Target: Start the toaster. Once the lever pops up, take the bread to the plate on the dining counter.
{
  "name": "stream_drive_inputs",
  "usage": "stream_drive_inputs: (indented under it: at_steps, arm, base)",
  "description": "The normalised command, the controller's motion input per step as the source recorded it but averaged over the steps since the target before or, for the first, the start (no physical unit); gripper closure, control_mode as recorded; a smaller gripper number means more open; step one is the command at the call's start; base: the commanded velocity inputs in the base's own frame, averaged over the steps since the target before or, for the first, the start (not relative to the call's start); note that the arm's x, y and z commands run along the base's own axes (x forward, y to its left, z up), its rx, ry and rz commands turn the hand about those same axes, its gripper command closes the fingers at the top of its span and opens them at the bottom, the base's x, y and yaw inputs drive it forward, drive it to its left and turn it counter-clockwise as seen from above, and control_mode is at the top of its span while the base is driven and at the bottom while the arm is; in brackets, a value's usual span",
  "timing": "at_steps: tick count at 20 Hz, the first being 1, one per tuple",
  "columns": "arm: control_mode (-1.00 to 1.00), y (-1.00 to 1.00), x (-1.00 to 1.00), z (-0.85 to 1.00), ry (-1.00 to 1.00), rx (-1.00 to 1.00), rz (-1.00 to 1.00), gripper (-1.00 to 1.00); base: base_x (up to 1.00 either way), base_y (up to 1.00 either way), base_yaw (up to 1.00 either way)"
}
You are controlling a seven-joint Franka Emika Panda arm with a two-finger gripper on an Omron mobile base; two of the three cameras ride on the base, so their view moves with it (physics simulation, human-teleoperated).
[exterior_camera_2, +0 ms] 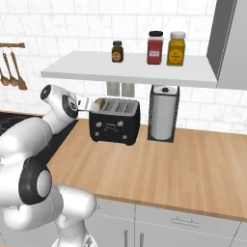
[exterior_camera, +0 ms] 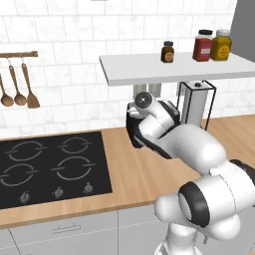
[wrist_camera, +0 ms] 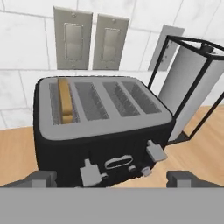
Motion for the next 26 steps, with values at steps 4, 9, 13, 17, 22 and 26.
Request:
stream_drive_inputs:
  at_steps: [4, 9, 13, 17, 22, 26]
  arm:
    - [-1.0, 0.0, 0.0, 0.0, 0.0, 0.05, 0.07, -1.0]
    - [-1.0, 0.0, 0.13, -0.02, -0.06, 0.01, 0.09, -1.0]
    - [-1.0, 0.0, 0.48, 0.0, -0.08, 0.01, 0.12, -1.0]
    - [-1.0, 0.0, 0.32, -0.03, 0.0, 0.0, 0.12, -1.0]
    - [-1.0, 0.0, 0.03, -0.08, 0.0, 0.0, 0.08, -1.0]
    - [-1.0, 0.0, 0.0, -0.11, 0.0, 0.03, 0.03, -1.0]
  base:
    - [0.0, 0.0, 0.0]
    - [0.0, 0.0, 0.0]
    - [0.0, 0.0, 0.0]
    - [0.0, 0.0, 0.0]
    - [0.0, 0.0, 0.0]
    - [0.0, 0.0, 0.0]
